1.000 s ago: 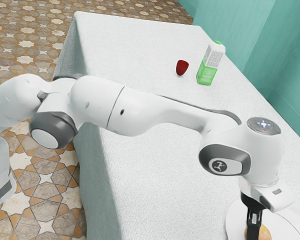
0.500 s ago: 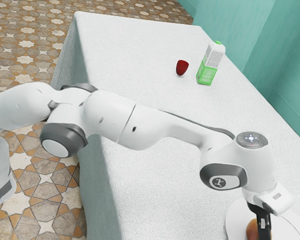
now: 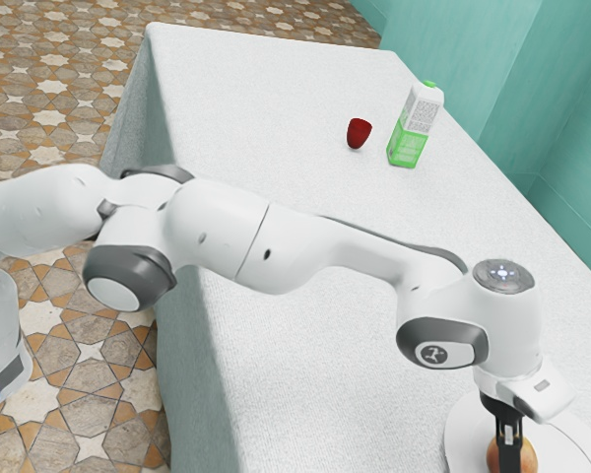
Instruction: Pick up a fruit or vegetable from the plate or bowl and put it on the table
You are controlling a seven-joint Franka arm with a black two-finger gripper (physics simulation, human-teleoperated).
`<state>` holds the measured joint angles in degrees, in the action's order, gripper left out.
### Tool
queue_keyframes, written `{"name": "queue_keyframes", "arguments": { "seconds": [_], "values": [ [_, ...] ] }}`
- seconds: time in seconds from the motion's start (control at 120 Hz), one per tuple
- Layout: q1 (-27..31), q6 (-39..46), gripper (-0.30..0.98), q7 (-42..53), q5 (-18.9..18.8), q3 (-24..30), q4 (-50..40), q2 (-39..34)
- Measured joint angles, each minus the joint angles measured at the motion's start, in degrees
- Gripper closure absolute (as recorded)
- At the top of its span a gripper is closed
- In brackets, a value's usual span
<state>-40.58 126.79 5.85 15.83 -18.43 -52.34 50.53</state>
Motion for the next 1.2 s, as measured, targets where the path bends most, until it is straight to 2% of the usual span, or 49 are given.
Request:
{"name": "queue_keyframes", "arguments": {
  "seconds": [0.217, 0.533, 0.583, 0.675, 0.75, 0.908, 1.017, 1.2],
  "values": [
    [0.2, 0.7, 0.16, -0.1, -0.1, 0.1, 0.0, 0.2],
    [0.3, -2.1, 0.19, -0.4, -0.6, -1.5, 1.3, -0.2],
    [1.3, -3.8, 0.2, -0.4, -0.9, -2.2, 1.8, -1.4],
    [2.7, -8.1, 0.2, -0.5, -1.1, -7.3, 2.1, -4.4],
    [7.8, -10.3, 0.2, -0.5, -1.0, -8.5, 2.1, -5.2],
    [21.0, -5.4, 0.22, -0.4, -1.0, -1.4, 2.1, -4.4],
    [23.4, 0.5, 0.23, -0.5, -1.1, 0.6, 2.3, -3.5],
    [28.6, 12.6, 0.22, -0.5, -1.3, 9.4, 3.2, 3.4]
  ]
}}
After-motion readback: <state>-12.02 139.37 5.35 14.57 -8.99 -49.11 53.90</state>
